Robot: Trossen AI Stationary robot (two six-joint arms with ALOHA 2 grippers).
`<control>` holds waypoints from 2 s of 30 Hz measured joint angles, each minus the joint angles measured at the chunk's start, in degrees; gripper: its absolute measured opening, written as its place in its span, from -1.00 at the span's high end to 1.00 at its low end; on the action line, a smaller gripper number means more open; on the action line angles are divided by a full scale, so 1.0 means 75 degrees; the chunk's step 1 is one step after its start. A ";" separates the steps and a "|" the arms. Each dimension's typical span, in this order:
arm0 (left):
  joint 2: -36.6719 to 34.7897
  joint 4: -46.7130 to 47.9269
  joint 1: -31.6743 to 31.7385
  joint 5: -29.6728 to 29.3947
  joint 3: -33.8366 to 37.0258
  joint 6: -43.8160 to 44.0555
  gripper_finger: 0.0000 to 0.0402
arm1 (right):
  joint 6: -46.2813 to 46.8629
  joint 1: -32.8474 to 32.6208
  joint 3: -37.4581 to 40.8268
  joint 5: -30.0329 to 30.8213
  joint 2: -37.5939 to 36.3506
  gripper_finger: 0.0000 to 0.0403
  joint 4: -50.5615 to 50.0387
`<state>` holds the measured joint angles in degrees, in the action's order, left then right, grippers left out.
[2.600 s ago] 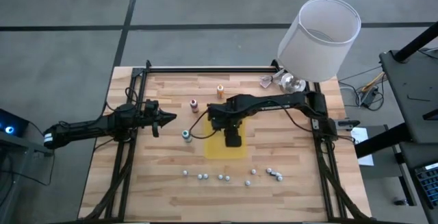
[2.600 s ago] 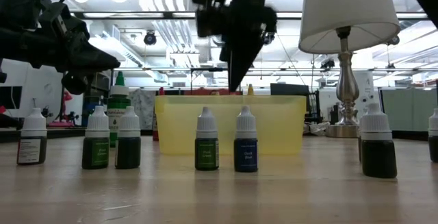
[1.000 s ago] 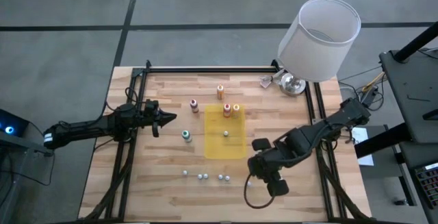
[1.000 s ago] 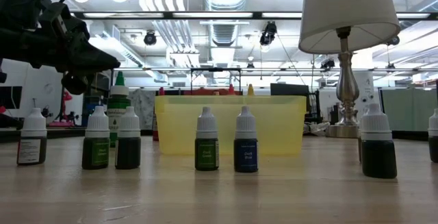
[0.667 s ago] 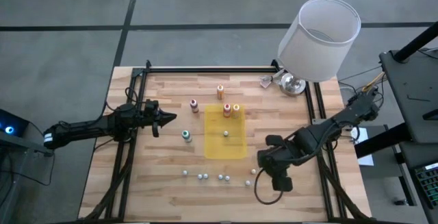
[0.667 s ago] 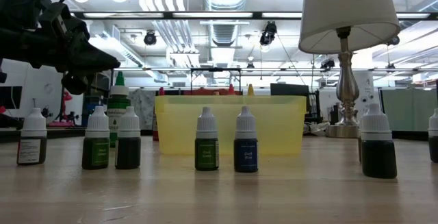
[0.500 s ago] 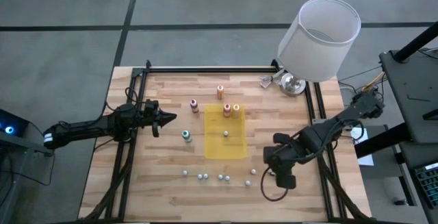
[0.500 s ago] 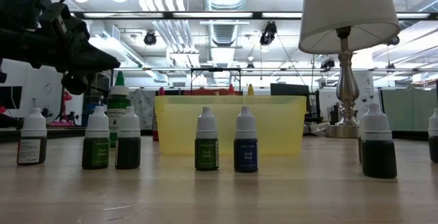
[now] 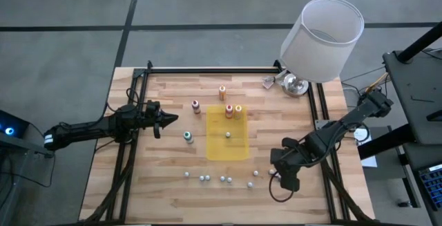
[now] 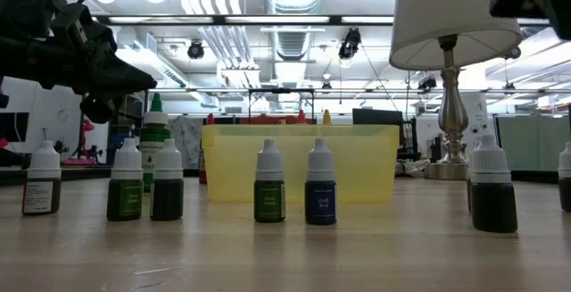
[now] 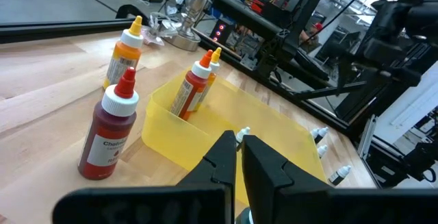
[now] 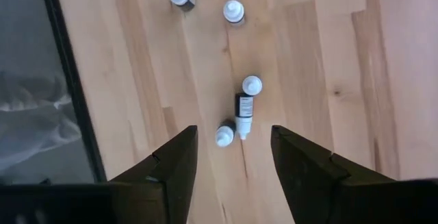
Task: Pick & Place food coloring
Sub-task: Put the small black food coloring bottle into the bin
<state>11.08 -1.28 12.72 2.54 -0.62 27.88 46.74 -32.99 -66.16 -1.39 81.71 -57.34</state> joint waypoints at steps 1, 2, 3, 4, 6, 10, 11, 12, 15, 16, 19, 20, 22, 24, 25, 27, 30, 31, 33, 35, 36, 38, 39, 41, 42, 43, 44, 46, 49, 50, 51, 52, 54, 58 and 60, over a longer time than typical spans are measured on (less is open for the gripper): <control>0.0001 0.0000 0.0000 0.0000 0.0000 0.0000 1.00 | -0.0005 0.0000 0.0114 0.0000 0.0000 0.10 0.0089; 0.0000 0.0000 0.0001 0.0001 0.0000 0.0000 1.00 | -0.0022 0.0000 0.0227 0.0003 0.0000 0.09 0.0164; 0.0001 0.0000 0.0002 -0.0001 0.0000 0.0000 1.00 | -0.0024 0.0000 0.0334 0.0003 0.0000 0.08 0.0237; 0.0001 0.0000 0.0001 0.0000 0.0000 0.0000 1.00 | -0.0021 0.0000 0.0450 0.0003 0.0000 0.08 0.0332; 0.0001 0.0000 0.0000 0.0001 0.0000 0.0000 1.00 | -0.0021 0.0000 0.0665 0.0000 0.0000 0.07 0.0424; 0.0001 0.0000 0.0000 0.0000 0.0000 0.0000 1.00 | -0.0041 0.0034 0.0909 -0.0011 0.0107 0.07 0.0592; -0.0002 0.0000 0.0001 0.0000 0.0000 0.0000 1.00 | -0.0051 0.0047 0.0957 -0.0014 0.0152 0.07 0.0609; 0.0000 0.0000 0.0002 0.0000 0.0000 0.0000 1.00 | -0.0059 0.0055 0.0985 -0.0016 0.0221 0.07 0.0646; -0.0002 0.0000 -0.0001 -0.0002 0.0000 0.0000 1.00 | -0.0211 0.0094 0.0995 -0.0093 0.0458 0.07 0.1016; 0.0001 0.0000 0.0002 0.0001 0.0000 0.0000 1.00 | -0.0270 0.0107 0.0996 -0.0154 0.0543 0.07 0.1086; 0.0000 0.0000 0.0001 0.0001 0.0000 0.0000 1.00 | -0.0461 0.0137 0.0989 -0.0219 0.0828 0.07 0.1276; 0.0001 0.0000 0.0000 0.0000 0.0000 0.0000 1.00 | -0.0494 0.0166 0.0989 -0.0219 0.0915 0.07 0.1269; -0.0001 0.0000 0.0001 0.0001 0.0000 0.0000 1.00 | -0.0604 0.0192 0.0968 -0.0219 0.1058 0.07 0.1284; 0.0001 0.0000 0.0002 -0.0001 0.0000 0.0000 1.00 | -0.0763 0.0232 0.0924 -0.0218 0.1167 0.07 0.1307; 0.0001 0.0000 0.0002 0.0001 0.0000 0.0000 1.00 | -0.0850 0.0263 0.0878 -0.0217 0.1237 0.07 0.1330; 0.0001 0.0000 0.0002 -0.0001 0.0000 0.0000 1.00 | -0.0931 0.0301 0.0846 -0.0216 0.1364 0.07 0.1388; 0.0001 0.0000 0.0001 -0.0002 0.0000 0.0000 1.00 | -0.1031 0.0375 0.0856 -0.0216 0.1501 0.07 0.1452; -0.0002 0.0000 0.0002 0.0001 0.0000 0.0000 1.00 | -0.1040 0.0392 0.0894 -0.0214 0.1520 0.07 0.1550; 0.0001 0.0000 -0.0001 0.0001 0.0000 0.0000 1.00 | -0.1041 0.0426 0.0963 -0.0213 0.1587 0.07 0.1717; -0.0002 0.0000 0.0000 0.0001 0.0000 0.0000 1.00 | -0.1040 0.0437 0.1016 -0.0216 0.1632 0.07 0.1835; -0.0002 0.0000 0.0002 0.0001 0.0000 0.0000 1.00 | -0.1040 0.0439 0.1049 -0.0219 0.1631 0.07 0.1877; 0.0000 0.0000 0.0000 -0.0002 0.0000 0.0000 1.00 | -0.1031 0.0437 0.1126 -0.0219 0.1626 0.07 0.1979; -0.0002 0.0000 -0.0001 0.0001 0.0000 0.0000 1.00 | -0.1018 0.0437 0.1175 -0.0219 0.1626 0.07 0.1970; 0.0001 0.0000 0.0000 -0.0002 0.0000 0.0000 1.00 | -0.1003 0.0437 0.1237 -0.0221 0.1626 0.07 0.1955; -0.0002 0.0000 0.0002 0.0001 0.0000 0.0000 1.00 | -0.1003 0.0437 0.1240 -0.0219 0.1626 0.07 0.1978; -0.0001 0.0000 0.0001 -0.0001 0.0000 0.0000 1.00 | -0.1000 0.0437 0.1240 -0.0219 0.1626 0.07 0.1990; 0.0001 0.0000 0.0002 -0.0001 0.0000 0.0000 1.00 | -0.1000 0.0439 0.1246 -0.0219 0.1626 0.07 0.1988; 0.0000 0.0000 0.0001 0.0000 0.0000 0.0000 1.00 | -0.1000 0.0439 0.1252 -0.0216 0.1626 0.07 0.2001; 0.0001 0.0000 0.0000 0.0001 0.0000 0.0000 1.00 | -0.0995 0.0447 0.1306 -0.0213 0.1626 0.08 0.2199; 0.0001 0.0000 -0.0001 -0.0002 0.0000 0.0000 1.00 | -0.0994 0.0452 0.1327 -0.0213 0.1626 0.08 0.2214; 0.0001 0.0000 0.0002 0.0001 0.0000 0.0000 1.00 | -0.0994 0.0452 0.1353 -0.0213 0.1626 0.09 0.2212; 0.0001 0.0000 0.0002 0.0001 0.0000 0.0000 1.00 | -0.0991 0.0460 0.1374 -0.0213 0.1626 0.10 0.2227; 0.0001 0.0000 0.0000 0.0001 0.0000 0.0000 1.00 | -0.0976 0.0459 0.1423 -0.0213 0.1626 0.12 0.2335; 0.0000 0.0000 0.0002 -0.0002 0.0000 0.0000 1.00 | -0.0971 0.0458 0.1452 -0.0219 0.1626 0.21 0.2372; 0.0000 0.0000 0.0002 0.0000 0.0000 0.0000 1.00 | -0.0971 0.0458 0.1452 -0.0219 0.1626 0.28 0.2372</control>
<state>11.08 -1.28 12.73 2.53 -0.62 27.88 39.46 -29.56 -55.27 -3.03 93.91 -39.55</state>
